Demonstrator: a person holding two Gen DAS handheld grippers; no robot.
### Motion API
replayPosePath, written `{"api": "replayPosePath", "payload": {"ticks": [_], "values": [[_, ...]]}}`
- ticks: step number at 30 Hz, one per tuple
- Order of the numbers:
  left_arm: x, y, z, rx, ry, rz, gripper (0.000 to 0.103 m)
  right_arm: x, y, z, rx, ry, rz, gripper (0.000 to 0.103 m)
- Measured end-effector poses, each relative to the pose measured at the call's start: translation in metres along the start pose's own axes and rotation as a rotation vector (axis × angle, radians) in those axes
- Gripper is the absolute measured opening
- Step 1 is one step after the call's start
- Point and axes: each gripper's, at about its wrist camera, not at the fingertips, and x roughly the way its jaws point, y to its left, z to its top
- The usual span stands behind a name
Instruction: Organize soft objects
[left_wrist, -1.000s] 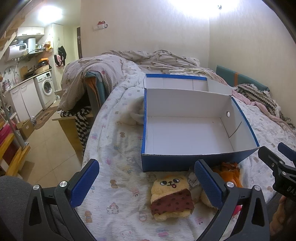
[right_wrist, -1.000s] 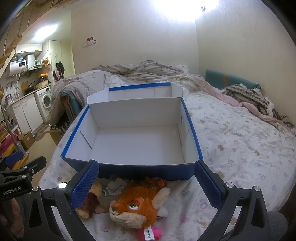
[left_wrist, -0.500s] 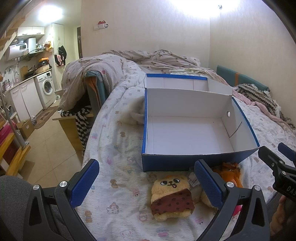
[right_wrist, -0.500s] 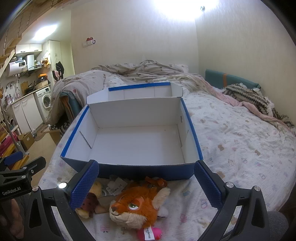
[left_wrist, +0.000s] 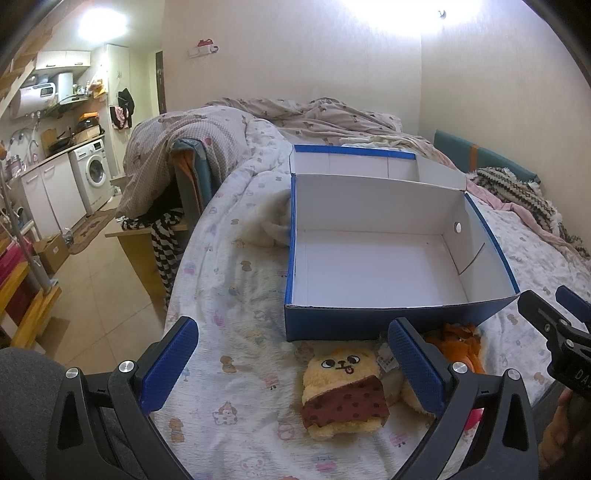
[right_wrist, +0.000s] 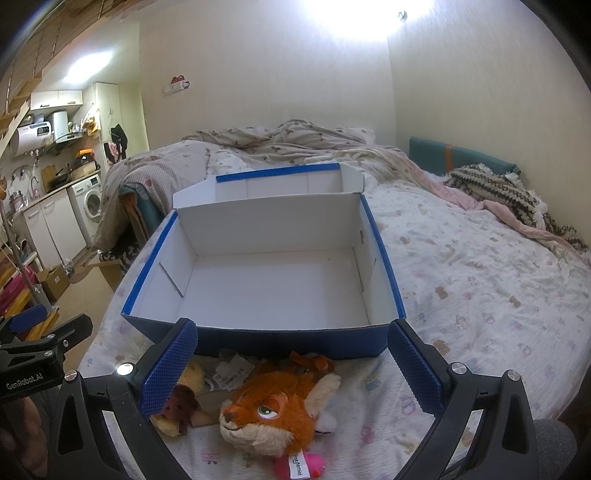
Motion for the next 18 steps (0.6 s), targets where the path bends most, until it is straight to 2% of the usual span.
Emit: {"api": "replayPosePath", "payload": {"ticks": [18], "values": [[0.0003,0.0003,-0.0007,0.002,-0.001,-0.001,0.103,-0.0004,0.0,-0.0005,0.002,0.004,0.0,0.103]]}}
